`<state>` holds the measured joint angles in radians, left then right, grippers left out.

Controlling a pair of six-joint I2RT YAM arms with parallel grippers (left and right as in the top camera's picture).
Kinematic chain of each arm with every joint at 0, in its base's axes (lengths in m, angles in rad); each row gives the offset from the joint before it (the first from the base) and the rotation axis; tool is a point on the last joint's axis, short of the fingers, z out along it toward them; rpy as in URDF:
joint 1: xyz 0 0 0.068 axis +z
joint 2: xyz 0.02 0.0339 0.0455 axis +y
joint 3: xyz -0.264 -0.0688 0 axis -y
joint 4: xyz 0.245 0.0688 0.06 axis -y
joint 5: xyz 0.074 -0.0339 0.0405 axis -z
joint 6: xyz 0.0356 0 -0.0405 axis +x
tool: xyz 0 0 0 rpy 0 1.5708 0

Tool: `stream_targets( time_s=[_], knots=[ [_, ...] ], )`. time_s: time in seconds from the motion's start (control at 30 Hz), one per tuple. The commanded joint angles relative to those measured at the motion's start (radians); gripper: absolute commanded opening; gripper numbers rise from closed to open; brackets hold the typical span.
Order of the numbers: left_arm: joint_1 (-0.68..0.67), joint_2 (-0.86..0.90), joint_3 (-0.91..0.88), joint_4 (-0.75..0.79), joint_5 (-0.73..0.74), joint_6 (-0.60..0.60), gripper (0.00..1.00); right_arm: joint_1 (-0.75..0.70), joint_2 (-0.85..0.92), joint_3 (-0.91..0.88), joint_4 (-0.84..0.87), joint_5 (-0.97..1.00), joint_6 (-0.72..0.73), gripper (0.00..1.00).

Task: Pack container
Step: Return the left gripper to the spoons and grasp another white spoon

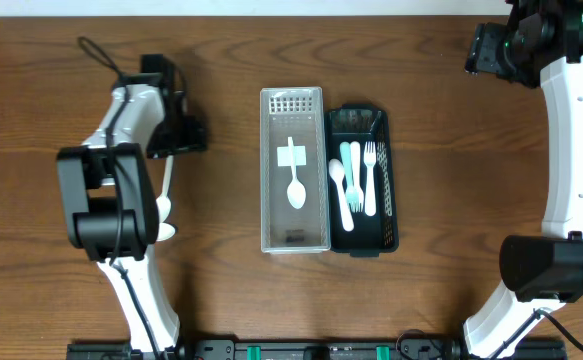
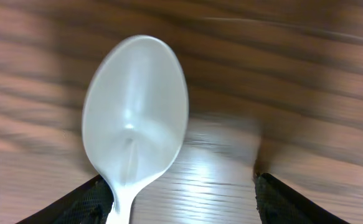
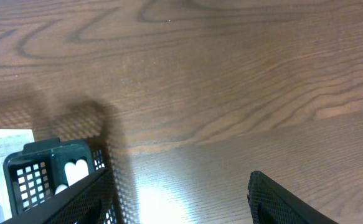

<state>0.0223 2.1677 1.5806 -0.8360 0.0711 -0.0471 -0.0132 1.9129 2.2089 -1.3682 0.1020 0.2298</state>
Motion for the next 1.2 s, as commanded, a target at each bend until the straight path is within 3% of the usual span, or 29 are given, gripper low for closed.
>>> stream_targets(
  time_s=[0.0, 0.7, 0.73, 0.87, 1.17],
  knots=[
    [-0.007, -0.032, 0.003, 0.000, -0.005, 0.017, 0.75, -0.008, 0.004, -0.008, -0.002, 0.006, 0.002, 0.72],
    [-0.006, -0.030, 0.002, 0.045, -0.016, 0.028, 0.75, -0.008, 0.004, -0.008, -0.020, 0.006, 0.002, 0.72],
    [-0.006, -0.030, 0.001, 0.045, -0.018, 0.028, 0.74, -0.008, 0.004, -0.008, -0.023, 0.006, 0.002, 0.72],
    [-0.005, -0.030, -0.006, 0.040, -0.031, 0.028, 0.54, -0.008, 0.004, -0.008, -0.032, 0.006, 0.001, 0.72],
    [0.002, -0.030, -0.014, 0.038, -0.038, 0.028, 0.54, -0.008, 0.004, -0.008, -0.036, 0.006, 0.001, 0.72]
  ],
)
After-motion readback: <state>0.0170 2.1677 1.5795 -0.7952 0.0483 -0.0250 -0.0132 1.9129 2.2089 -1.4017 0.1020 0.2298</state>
